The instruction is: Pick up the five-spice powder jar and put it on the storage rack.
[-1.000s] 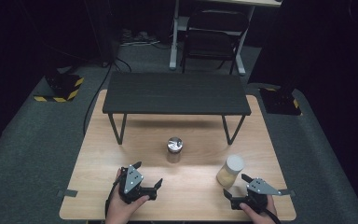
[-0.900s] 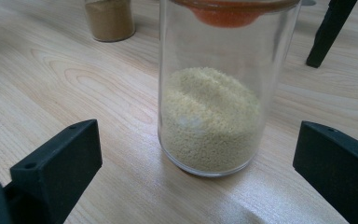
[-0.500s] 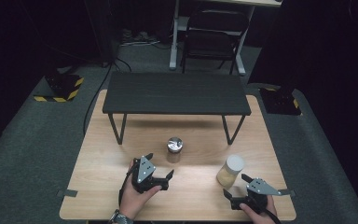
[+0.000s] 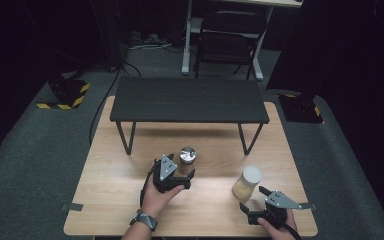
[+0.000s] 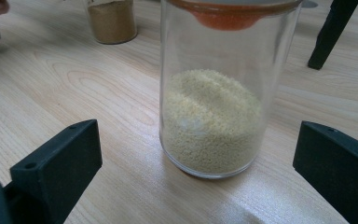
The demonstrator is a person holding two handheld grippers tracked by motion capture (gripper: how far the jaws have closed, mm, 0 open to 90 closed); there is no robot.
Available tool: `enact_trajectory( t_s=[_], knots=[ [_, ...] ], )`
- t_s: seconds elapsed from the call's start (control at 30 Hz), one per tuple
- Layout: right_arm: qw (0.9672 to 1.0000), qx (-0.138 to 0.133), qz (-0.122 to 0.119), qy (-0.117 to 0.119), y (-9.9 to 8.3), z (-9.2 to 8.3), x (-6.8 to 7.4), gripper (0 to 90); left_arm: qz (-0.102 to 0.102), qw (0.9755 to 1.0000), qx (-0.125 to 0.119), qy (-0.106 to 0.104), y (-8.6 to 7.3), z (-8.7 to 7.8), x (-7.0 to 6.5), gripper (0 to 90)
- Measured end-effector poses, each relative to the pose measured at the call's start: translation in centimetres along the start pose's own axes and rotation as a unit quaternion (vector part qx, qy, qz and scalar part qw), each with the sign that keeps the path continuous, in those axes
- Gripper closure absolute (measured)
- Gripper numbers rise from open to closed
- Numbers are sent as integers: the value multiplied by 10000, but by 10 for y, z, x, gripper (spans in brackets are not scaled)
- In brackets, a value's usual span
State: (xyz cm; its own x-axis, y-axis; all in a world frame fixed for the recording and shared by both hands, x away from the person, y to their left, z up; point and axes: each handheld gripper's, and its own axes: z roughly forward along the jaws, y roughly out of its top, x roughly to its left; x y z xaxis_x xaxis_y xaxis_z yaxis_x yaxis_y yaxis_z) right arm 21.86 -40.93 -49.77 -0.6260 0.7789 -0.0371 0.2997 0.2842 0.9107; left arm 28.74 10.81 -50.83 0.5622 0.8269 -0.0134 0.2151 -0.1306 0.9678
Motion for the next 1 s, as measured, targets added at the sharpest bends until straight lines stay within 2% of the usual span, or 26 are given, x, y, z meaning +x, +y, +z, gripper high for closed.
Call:
enact_trajectory(
  t_s=[0.23, 0.37, 0.5, 0.67, 1.0],
  knots=[
    [10000, -18, 20, 32, -1, 0, -2, 8, -69, 10000, 31, 42, -4, 15, -1, 135],
    [10000, -29, 11, 25, -1, 0, -1, 8, -188, 9998, -14, 86, -4, 18, -2, 203],
    [10000, -48, 10, 18, -2, -1, -1, 8, -175, 9998, -12, 106, -5, 19, -1, 260],
    [10000, -44, -1, 28, -1, 0, -1, 8, -172, 9998, 5, 62, -6, 20, 0, 258],
    [10000, -56, 14, 25, -2, -1, -1, 8, -187, 9997, -34, 120, -9, 20, -3, 291]
  ],
)
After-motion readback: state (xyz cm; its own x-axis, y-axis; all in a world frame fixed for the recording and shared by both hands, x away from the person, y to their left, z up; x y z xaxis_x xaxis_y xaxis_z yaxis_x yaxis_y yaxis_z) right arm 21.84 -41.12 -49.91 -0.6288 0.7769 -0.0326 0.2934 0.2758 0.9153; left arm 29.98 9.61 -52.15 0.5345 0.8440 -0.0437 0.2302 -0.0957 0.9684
